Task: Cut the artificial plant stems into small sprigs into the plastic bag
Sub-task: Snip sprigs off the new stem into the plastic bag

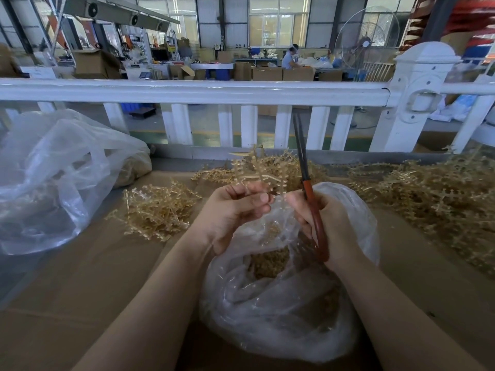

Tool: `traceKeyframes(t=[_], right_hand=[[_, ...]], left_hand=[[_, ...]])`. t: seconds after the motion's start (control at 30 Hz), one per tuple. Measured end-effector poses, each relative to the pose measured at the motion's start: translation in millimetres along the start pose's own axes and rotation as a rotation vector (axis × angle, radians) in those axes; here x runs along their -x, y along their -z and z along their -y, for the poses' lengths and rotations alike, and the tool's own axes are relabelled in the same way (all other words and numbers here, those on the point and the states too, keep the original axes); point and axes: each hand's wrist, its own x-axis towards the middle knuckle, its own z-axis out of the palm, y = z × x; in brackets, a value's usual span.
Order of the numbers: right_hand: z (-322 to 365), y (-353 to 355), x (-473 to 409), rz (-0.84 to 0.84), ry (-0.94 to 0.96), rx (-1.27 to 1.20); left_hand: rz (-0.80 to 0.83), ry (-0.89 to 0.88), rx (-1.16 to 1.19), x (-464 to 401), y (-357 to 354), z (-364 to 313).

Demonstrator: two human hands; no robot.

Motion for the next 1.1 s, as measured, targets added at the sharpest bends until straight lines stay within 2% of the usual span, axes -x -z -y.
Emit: traceKeyframes(t=[0.17,0.27,0.43,0.6,1.1], right_hand=[[-12,1,0,-0.011,0.195,0.364],[-18,4,0,0.008,0.265,0.544],[-23,2,-1,-0.004,0.273,0.794],[-21,2,-1,-0.056,0.326,0.893],[-18,2,1,-0.121,0.299,1.008]], left_hand=[[-0.173,-0.11,0.152,-5,1,0],[-0.253,-0.195,0.044,-7,3,2],[-0.242,-0.323,-0.069,-8,4,3],[-0.2,-0.403,-0.051,-7,2,2],[-0.232,-0.389,-0.042,-7,2,2]])
